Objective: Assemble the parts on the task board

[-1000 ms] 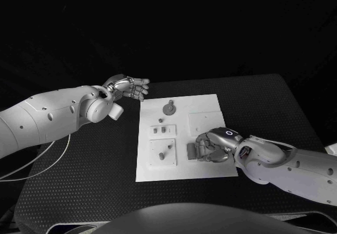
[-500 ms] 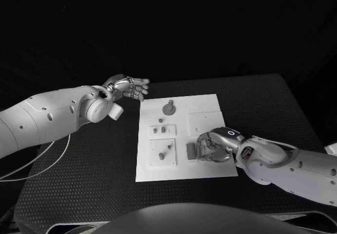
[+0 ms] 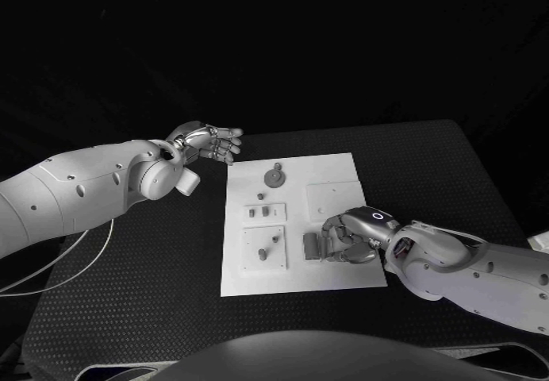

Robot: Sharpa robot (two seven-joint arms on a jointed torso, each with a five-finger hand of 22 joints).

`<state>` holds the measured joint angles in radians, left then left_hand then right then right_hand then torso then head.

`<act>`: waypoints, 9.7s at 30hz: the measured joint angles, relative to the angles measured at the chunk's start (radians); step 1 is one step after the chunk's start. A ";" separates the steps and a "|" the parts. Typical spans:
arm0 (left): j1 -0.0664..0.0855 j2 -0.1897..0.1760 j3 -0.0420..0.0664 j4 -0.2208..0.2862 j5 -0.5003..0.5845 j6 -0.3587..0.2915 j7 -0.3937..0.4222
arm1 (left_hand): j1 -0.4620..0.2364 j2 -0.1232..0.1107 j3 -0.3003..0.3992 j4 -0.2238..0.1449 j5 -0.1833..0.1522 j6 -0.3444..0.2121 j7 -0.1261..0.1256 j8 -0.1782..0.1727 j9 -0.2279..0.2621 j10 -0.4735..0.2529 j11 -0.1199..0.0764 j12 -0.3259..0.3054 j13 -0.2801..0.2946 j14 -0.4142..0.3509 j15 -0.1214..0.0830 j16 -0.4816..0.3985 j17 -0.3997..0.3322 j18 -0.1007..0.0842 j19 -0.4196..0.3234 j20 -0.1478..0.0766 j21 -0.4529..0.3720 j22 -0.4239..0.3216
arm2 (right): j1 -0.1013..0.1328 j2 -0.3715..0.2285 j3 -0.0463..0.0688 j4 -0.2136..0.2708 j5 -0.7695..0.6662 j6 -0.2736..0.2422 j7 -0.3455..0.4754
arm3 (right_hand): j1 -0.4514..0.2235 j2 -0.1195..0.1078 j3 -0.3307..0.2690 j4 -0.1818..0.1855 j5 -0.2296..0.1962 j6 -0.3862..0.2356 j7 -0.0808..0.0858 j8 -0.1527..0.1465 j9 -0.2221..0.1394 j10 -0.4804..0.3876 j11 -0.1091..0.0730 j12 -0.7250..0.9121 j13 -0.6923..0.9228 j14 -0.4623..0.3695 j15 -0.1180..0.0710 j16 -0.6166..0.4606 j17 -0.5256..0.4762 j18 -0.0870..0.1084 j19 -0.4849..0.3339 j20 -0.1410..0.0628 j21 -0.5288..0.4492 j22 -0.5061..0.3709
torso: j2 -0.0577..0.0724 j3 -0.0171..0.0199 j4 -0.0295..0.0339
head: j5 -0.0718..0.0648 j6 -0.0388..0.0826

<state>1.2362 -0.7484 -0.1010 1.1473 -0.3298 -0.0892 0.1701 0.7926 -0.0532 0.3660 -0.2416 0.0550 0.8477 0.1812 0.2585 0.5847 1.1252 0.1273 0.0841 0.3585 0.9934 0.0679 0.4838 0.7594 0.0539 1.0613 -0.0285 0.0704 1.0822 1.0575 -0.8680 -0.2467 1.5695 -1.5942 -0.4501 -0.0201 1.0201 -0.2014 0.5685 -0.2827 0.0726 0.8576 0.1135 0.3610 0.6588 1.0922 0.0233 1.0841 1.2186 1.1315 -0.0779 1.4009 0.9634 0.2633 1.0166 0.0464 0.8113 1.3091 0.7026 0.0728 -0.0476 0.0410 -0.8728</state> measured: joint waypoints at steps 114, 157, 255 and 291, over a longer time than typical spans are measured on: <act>0.000 -0.004 0.000 -0.002 -0.001 0.010 -0.006 | 0.000 0.000 0.000 -0.005 0.000 -0.003 0.004 0.000 0.000 -0.003 0.003 0.000 0.000 0.000 0.000 -0.004 0.003 -0.002 0.000 0.000 0.000 -0.001 | -0.022 0.013 -0.001 0.011 -0.117 -0.079 -0.038 | 0.021 0.014 -0.040 -0.001 0.002 -0.026 0.010 0.096 -0.062 -0.025 -0.004 0.046 -0.045 -0.016 -0.002 0.012 -0.011 -0.015 -0.003 0.004 0.001 0.000 | 0.000 -0.0001 0.0008 | -0.011 0.000; 0.000 -0.005 -0.002 -0.004 -0.002 0.013 -0.008 | 0.000 0.000 0.000 -0.005 0.000 -0.010 0.004 0.000 -0.001 -0.007 0.007 0.000 -0.001 0.000 0.000 -0.004 0.004 0.007 -0.004 0.004 0.000 -0.001 | -0.021 -0.015 -0.001 0.001 -0.050 -0.061 -0.004 | 0.011 0.002 -0.040 -0.001 0.001 -0.025 0.009 0.093 -0.069 -0.023 -0.002 0.046 -0.050 -0.007 0.000 0.012 -0.013 -0.015 0.000 0.000 0.001 0.000 | 0.000 -0.0011 0.0008 | -0.010 0.000; -0.004 0.063 -0.002 -0.101 0.003 -0.020 0.030 | 0.023 0.040 0.023 -0.032 0.000 0.001 -0.006 0.000 0.002 0.002 -0.002 0.000 0.002 -0.005 0.004 -0.025 0.009 0.007 -0.017 0.005 -0.001 -0.003 | 0.087 0.128 0.130 -0.362 0.729 0.027 0.205 | -0.029 0.116 -0.019 0.001 0.005 -0.102 0.036 0.139 -0.060 -0.131 0.018 -0.103 -0.213 -0.125 0.023 -0.202 -0.131 -0.022 -0.140 0.049 -0.140 -0.038 | -0.019 -0.0160 -0.0043 | -0.031 0.063; -0.035 0.129 0.019 -0.201 0.113 -0.058 0.108 | -0.663 0.055 -0.299 0.199 -0.044 -0.724 -0.158 -0.221 -0.496 -0.969 -0.108 -0.070 -0.316 -0.868 -0.048 -0.443 -0.652 -0.031 -0.930 0.033 -0.057 -0.938 | 0.063 0.325 0.204 -0.719 1.281 0.296 0.324 | -0.877 0.203 -0.482 0.250 -0.058 -0.753 -0.083 -0.302 -0.590 -0.948 0.003 -1.050 -1.181 -1.012 0.105 -1.340 -0.890 -0.234 -0.937 -0.012 -0.775 -1.048 | -0.136 -0.0679 0.0193 | -0.028 0.265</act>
<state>1.2007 -0.6190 -0.0819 0.9467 -0.2166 -0.1474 0.2778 0.1292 0.0022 0.0675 -0.0424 0.0109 0.1241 0.0236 0.0372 0.0886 0.1561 0.0192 0.0136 0.0421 0.1250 0.0199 0.0404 0.1074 0.0227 0.1317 0.0050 0.0134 0.1444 1.1203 -0.5425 -0.0428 0.8506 -0.3129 -0.1540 0.3039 0.1427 0.0012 0.0866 -0.0323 0.0146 0.1048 0.0305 0.0589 0.0690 0.1444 0.0259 0.0341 0.0372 0.1194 0.0268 0.0609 0.0735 0.0294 0.0799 0.0346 0.0362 0.2613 0.5662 0.0049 -0.0284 0.0131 -0.6079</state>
